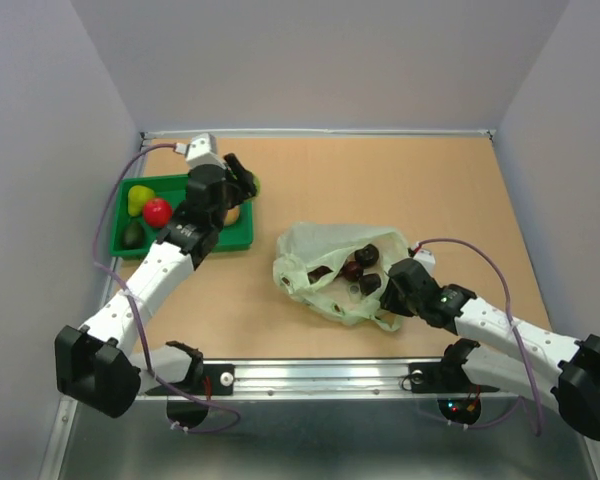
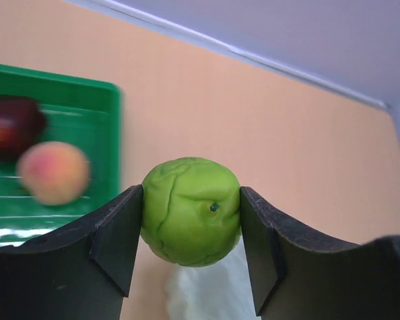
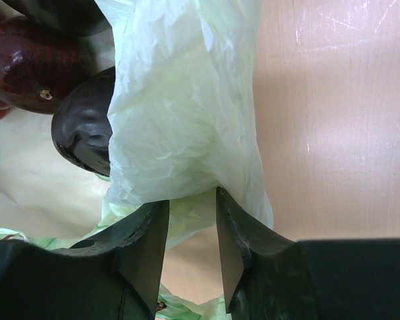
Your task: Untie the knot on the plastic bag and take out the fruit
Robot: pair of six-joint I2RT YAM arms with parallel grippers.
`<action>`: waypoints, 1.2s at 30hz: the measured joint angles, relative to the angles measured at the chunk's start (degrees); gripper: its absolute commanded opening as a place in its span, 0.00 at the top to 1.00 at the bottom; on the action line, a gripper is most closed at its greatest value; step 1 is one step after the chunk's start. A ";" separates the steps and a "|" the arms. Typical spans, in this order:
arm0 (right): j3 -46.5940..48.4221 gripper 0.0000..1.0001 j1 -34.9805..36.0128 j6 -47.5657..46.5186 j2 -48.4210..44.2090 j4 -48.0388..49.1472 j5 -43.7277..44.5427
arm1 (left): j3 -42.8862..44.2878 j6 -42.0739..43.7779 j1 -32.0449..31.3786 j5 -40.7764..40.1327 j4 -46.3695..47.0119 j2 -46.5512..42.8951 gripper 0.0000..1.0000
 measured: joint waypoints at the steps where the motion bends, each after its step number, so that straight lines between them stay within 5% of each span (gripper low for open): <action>1: 0.00 0.60 0.00 -0.04 -0.11 0.02 -0.02 | -0.20 -0.09 4.59 -0.07 -0.48 0.28 0.99; 6: 0.00 0.60 0.00 -0.13 -0.44 0.02 -0.04 | -1.38 -1.79 19.32 1.03 -0.50 3.56 0.84; 9: -0.04 0.60 0.00 -0.28 -0.52 0.07 -0.22 | -1.68 -3.30 24.72 3.15 0.15 7.98 0.64; 13: -0.76 0.60 0.00 -0.48 -1.68 0.28 -0.46 | -2.03 -4.79 28.11 5.31 0.35 13.40 0.20; 17: -1.05 0.60 0.00 -0.48 -2.40 0.28 -0.61 | -2.51 -5.79 29.07 5.95 0.24 14.99 0.04; 26: -1.05 0.60 0.00 -0.52 -2.40 0.70 -0.68 | -5.14 -5.70 26.67 7.32 0.02 8.94 0.04; 36: -1.05 0.60 0.00 -0.50 -1.99 1.11 -0.61 | -4.76 -4.07 -7.34 7.32 -2.95 -8.35 0.12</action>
